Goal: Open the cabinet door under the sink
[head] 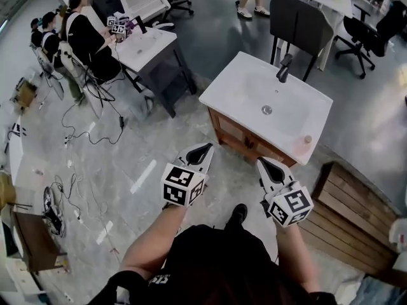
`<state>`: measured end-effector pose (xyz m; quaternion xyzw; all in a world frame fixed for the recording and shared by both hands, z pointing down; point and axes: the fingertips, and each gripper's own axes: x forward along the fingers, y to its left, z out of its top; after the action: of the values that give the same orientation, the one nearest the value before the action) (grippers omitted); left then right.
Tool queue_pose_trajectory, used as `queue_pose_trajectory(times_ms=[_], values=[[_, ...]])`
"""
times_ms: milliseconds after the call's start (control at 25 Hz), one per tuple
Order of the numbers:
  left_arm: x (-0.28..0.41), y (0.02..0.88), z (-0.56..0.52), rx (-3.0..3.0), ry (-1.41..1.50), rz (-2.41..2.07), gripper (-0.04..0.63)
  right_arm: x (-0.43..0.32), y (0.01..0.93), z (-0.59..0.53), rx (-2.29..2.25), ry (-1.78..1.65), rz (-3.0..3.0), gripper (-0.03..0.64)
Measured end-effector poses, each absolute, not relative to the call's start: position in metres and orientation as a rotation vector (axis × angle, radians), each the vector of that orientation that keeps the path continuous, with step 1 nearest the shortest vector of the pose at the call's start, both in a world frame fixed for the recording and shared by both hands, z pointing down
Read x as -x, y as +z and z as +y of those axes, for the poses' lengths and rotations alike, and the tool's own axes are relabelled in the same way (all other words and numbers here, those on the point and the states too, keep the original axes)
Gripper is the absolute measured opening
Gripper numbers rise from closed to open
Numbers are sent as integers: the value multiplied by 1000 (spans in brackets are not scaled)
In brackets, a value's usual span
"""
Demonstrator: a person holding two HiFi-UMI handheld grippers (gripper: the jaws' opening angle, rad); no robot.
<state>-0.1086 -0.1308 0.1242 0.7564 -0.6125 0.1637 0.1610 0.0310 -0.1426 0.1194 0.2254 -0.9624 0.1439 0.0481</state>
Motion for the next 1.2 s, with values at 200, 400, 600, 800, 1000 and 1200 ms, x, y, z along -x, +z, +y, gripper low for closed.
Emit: queue_pose_trajectory(times_ms=[200, 400, 600, 800, 1000, 1200], values=[[85, 138, -176, -2234, 515, -1637, 18, -55, 134, -173, -817, 486, -2882, 14], [69, 144, -211, -2343, 538, -1521, 18, -59, 140, -192, -933, 494, -2822, 14], [73, 159, -244, -2428, 533, -1368, 18, -38, 144, -215, -1053, 501, -2758, 14], [97, 181, -262, -2481, 528, -1233, 18, 0, 160, -222, -1138, 521, -2673, 14], [115, 210, -264, -2535, 576, -1072, 18, 30, 178, -217, -1257, 574, -2589, 14], [118, 230, -272, -2514, 578, -1027, 18, 47, 194, -216, -1255, 613, -2577, 14]])
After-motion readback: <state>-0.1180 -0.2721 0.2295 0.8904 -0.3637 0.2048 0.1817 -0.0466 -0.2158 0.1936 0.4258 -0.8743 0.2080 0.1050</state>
